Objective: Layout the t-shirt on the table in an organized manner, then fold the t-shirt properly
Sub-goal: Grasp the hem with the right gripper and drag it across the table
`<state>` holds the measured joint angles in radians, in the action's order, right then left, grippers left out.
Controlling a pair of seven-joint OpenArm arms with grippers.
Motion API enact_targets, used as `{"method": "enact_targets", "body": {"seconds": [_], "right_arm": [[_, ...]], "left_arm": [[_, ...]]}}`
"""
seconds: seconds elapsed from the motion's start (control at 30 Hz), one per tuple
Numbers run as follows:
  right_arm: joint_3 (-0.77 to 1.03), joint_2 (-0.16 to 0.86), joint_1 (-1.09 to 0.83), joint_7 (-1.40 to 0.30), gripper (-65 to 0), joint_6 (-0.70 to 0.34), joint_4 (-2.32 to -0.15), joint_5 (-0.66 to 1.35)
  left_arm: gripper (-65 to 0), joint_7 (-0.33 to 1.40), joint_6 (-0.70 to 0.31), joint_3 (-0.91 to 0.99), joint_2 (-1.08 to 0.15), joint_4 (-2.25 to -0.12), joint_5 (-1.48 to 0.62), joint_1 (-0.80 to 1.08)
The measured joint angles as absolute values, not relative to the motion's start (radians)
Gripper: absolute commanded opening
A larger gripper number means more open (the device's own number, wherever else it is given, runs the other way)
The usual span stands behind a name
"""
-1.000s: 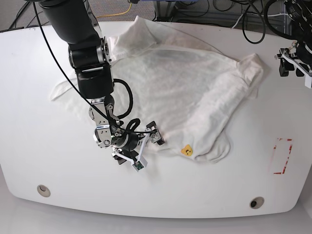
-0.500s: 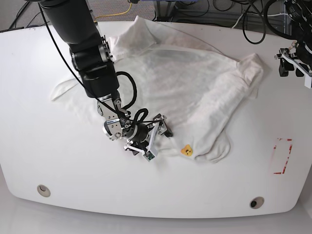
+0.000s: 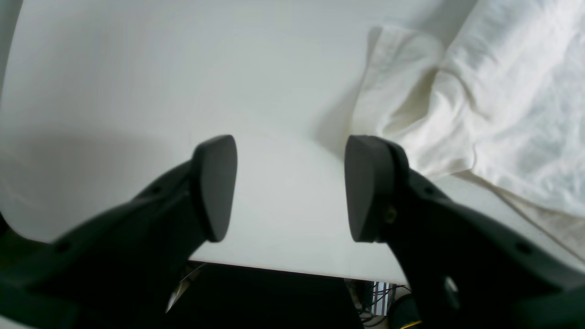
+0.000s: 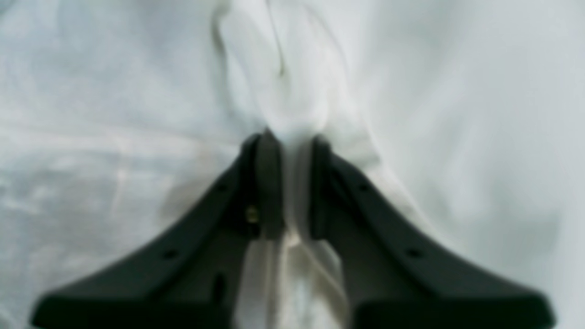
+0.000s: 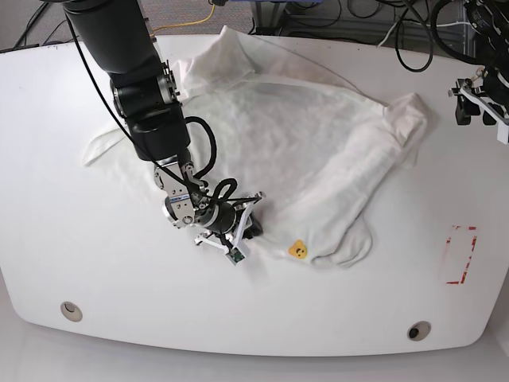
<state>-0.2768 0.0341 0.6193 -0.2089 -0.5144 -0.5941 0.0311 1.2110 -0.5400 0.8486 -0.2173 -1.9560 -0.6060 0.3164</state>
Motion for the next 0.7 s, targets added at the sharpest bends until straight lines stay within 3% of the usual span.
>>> {"method": "enact_targets", "body": {"seconds": [0.2,0.37,0.7], "right_arm": [[-0.270,0.073,0.619,-0.202,-62.0,-0.408,-0.595,0.050],[-0.141,0.126,0.613,-0.217,-62.0,-0.332,-0.594,0.047],[0.101,0.230,0.579,-0.237,-62.5,-0.241,-0.595,0.032]], "left_arm": [[-29.3,1.211,-0.540,0.849,-0.218,-1.956,-0.606,0.316],[-29.3,1.211,-0.548,0.848,-0.217,-1.956,-0.606,0.316],[-29.3,1.211,-0.691,0.814,-0.217,-1.957,-0.603,0.316]]}}
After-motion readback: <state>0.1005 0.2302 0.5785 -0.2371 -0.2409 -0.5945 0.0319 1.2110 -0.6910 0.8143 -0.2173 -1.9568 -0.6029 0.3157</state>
